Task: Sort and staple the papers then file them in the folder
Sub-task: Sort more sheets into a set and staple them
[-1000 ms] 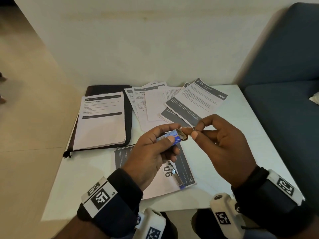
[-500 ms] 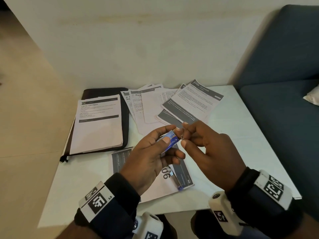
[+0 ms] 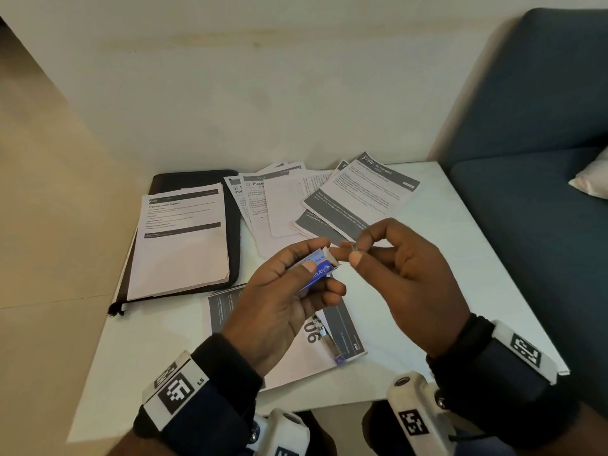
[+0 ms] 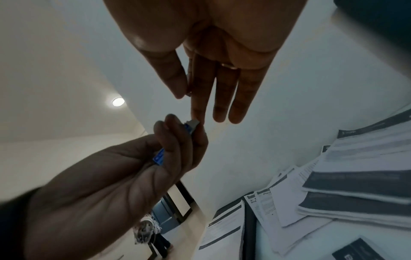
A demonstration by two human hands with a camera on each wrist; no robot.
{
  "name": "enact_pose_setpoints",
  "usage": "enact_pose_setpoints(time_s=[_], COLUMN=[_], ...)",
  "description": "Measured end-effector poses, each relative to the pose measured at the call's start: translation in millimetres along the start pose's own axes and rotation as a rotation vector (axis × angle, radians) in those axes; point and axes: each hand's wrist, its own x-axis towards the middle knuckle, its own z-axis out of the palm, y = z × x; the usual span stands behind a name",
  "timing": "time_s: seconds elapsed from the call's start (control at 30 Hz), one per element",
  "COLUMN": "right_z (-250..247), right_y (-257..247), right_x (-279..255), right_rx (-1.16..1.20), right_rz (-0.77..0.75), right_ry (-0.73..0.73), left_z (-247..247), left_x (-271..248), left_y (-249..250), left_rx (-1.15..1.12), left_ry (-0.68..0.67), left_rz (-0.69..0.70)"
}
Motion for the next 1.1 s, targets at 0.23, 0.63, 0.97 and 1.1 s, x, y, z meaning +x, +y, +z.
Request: enact_pose_setpoints(time_s=[0.23, 0.63, 0.97, 1.1], right_z=[7, 9, 1, 3], right_y=[2, -5, -10, -11], right_x=[-7, -5, 2, 2], right_rx=[-0.377, -0.662, 0.28, 0.219], right_rz=[-0.129, -0.175, 0.193, 0.151], right_ry=[-0.09, -0.244, -0.001, -0.035], left_z=[-2, -3, -3, -2], left_x=[1, 5, 2, 1], left_y=[-1, -12, -6, -6], left_rx=[0.043, 0.282, 0.199, 0.157], left_ry=[0.006, 0.014, -0.013, -0.005], left_rz=[0.021, 0.039, 0.035, 0.001])
